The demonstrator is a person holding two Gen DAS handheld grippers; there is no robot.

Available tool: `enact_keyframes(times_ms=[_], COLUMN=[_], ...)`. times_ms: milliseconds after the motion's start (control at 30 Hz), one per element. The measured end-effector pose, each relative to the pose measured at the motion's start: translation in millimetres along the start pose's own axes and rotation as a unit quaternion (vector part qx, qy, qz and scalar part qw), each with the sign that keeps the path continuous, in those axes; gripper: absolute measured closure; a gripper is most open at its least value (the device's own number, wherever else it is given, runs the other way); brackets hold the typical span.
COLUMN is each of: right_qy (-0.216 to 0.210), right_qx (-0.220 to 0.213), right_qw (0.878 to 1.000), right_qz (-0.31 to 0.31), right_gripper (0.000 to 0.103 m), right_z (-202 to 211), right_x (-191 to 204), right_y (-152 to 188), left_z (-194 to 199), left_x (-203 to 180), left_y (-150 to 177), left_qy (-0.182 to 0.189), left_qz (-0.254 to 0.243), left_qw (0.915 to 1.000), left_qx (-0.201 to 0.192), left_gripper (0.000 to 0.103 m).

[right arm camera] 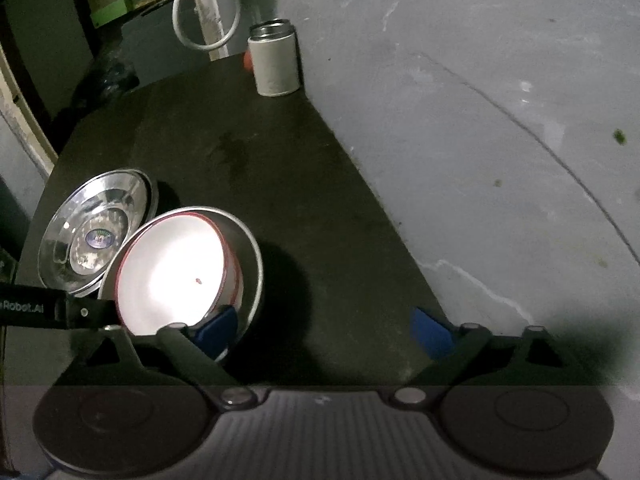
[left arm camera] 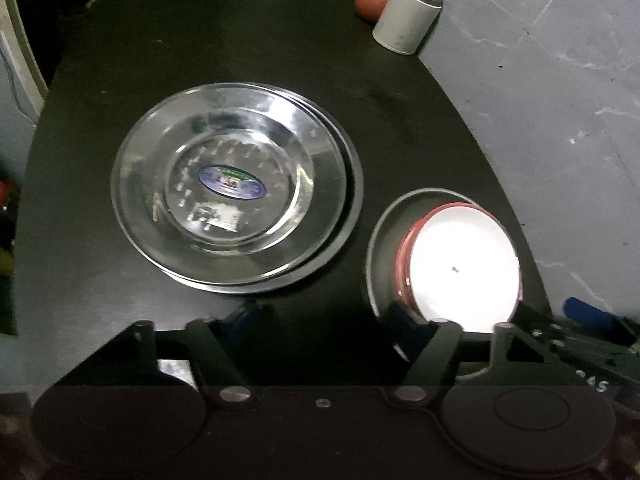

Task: Organize plates and bowls
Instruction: 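Close both grippers on the rim of the steel bowl holding the white bowls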

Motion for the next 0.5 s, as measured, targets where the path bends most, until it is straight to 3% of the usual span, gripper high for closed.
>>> enact_keyframes(times_ms=[200, 333, 467, 500], right_qy=[-0.011, -0.035, -0.059, -0.066], right_qx=[0.002, 0.002, 0.000, 0.002], right_qw=[1.000, 0.999, 0.998, 0.998], right_qz=[-0.007, -0.006, 0.000, -0.002], right_gripper=[0.015, 0.030, 0.052, 0.054], right_z=[-2, 0, 4, 4], right_x=[0, 3, 8, 9], right_y=[0, 0, -1, -1], left_z=[-4, -4, -4, -5], left_x=[-7, -13, -17, -16], left_y=[0, 0, 0, 0], left_qy=[0.024, 0.047, 0.053, 0.055], left_qz=[-0.005, -0.008, -0.012, -0.010], left_qw=[0.9997, 0.9988, 0.9985, 0.9984], left_qx=[0.003, -0.001, -0.002, -0.003], left_gripper=[0.061, 0.083, 0.087, 0.088])
Point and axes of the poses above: each gripper's, at about its wrist camera, not at the fingertips, and z roughly against the way its jaws point, x to its left, y to its underside, the point moved 5 cm from there along -z, roughly the way its jaws point, and after that the axes turned 12 degrees about y, right-handed, at the moved point
